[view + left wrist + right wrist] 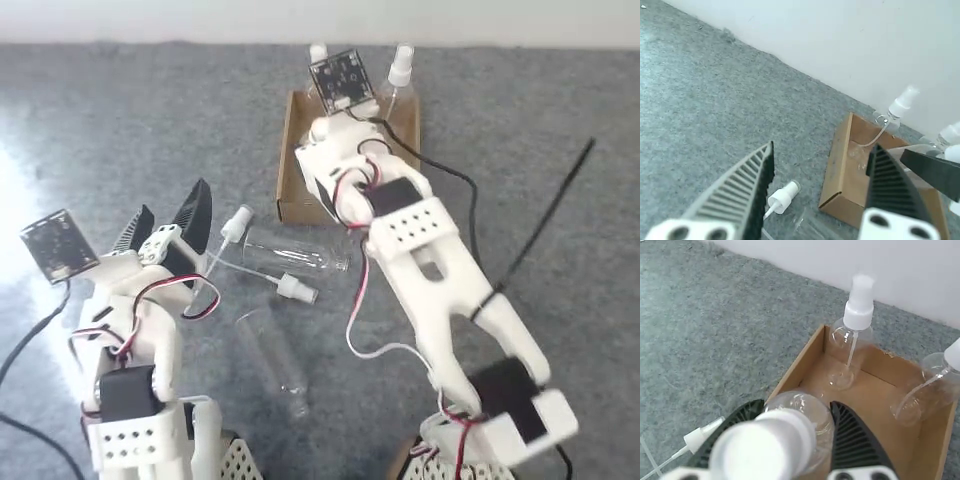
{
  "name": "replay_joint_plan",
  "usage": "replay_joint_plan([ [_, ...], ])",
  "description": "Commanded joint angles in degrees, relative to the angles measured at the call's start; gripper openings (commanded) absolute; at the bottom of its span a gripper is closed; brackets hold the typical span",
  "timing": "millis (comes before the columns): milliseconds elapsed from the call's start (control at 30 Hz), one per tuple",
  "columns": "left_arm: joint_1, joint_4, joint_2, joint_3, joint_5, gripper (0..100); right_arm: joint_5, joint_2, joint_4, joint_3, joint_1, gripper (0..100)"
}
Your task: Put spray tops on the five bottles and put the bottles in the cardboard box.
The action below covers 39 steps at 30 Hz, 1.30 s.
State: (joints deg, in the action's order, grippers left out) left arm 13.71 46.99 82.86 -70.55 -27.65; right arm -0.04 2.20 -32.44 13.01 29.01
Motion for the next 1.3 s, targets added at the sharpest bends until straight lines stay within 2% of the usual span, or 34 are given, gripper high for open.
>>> replay_joint_plan([
  [0, 0.09, -1.76, 0.70, 0.48, -0.62, 28, 0.88, -2.33, -0.13, -7.91, -0.66, 0.6],
  [400, -0.09, -1.76, 0.70, 0.40, -0.62, 28, 0.88, -15.60, -0.13, -17.67, -2.95, 0.6],
  [700, -0.26, -1.76, 0.70, 0.40, -0.53, 28, 0.44, -17.80, -7.16, -23.74, -2.68, 0.6],
  [1133, -0.26, -1.76, 0.70, 0.40, -0.44, 28, 0.44, -24.22, -7.69, -27.87, -2.59, 0.6],
  [1267, -0.26, -1.76, 0.70, 0.40, -0.44, 28, -1.93, -24.13, -7.96, -28.57, -2.59, 0.6],
])
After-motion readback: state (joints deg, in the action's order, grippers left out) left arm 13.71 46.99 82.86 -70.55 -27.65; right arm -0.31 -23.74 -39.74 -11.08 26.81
